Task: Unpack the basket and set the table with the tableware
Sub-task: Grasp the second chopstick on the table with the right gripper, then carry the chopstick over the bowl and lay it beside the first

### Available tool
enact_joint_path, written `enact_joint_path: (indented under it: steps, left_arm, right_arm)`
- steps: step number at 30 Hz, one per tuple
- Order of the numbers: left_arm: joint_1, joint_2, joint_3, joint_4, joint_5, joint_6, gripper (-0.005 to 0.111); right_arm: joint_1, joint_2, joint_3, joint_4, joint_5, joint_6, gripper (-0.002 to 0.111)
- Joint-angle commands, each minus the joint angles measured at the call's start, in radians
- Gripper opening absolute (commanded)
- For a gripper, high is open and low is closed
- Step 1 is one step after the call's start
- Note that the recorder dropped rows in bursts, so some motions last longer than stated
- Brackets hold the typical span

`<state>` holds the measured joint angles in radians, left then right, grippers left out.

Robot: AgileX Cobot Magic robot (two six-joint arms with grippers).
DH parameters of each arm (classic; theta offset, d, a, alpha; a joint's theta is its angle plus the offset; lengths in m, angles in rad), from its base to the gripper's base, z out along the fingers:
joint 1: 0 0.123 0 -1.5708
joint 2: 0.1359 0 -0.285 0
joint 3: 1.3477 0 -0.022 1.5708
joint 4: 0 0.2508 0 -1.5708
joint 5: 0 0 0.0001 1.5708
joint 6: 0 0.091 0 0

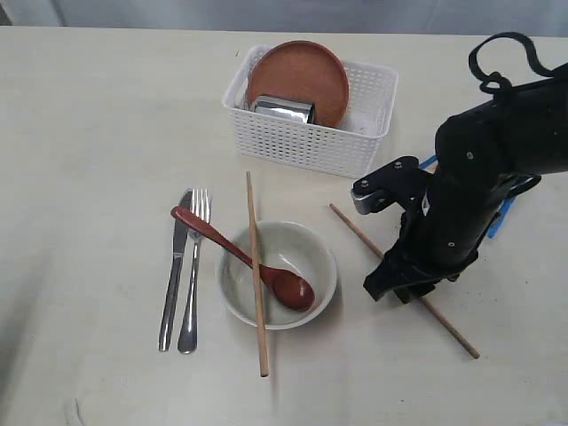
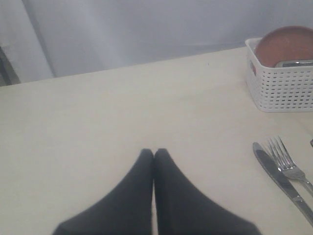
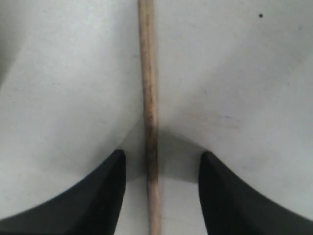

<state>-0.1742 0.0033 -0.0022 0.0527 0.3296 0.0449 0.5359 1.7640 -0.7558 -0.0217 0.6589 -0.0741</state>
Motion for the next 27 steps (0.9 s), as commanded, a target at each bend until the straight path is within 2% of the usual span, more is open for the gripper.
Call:
enact_joint_path:
  steps: [1,4,5,14,18,23,27]
  left_arm:
    - [0.002,-0.003,0.002,-0.002,-0.008,0.000,0.000]
    - [0.002,-0.003,0.002,-0.002,-0.008,0.000,0.000]
    - [0.002,-0.003,0.002,-0.002,-0.008,0.000,0.000]
    - [0.002,-0.003,0.002,-0.002,-0.008,0.000,0.000]
    - [0.002,-0.003,0.002,-0.002,-0.008,0.000,0.000]
    - [0.002,-0.003,0.002,-0.002,-0.008,0.000,0.000]
    - [0.002,-0.003,0.002,-0.002,-0.008,0.000,0.000]
  right_arm:
    - [0.004,0.045,0.008,-0.009,-0.010,0.007,0.031]
    - [0.004,0.041,0.000,-0.009,0.035,0.007,0.002]
    - [0.004,0.041,0.000,-0.009,0.052,0.007,0.000]
    - [0.004,-0.041,0.000,0.000,0.135,0.053,0.000]
    - [0.004,-0.128,0.000,0.063,0.144,0.055,0.000]
    - [0.004,-0.232,0.000,0.253,0.153,-0.014,0.000]
    - [0.004,-0.271,0.000,0.483,0.157,-0.113,0.000]
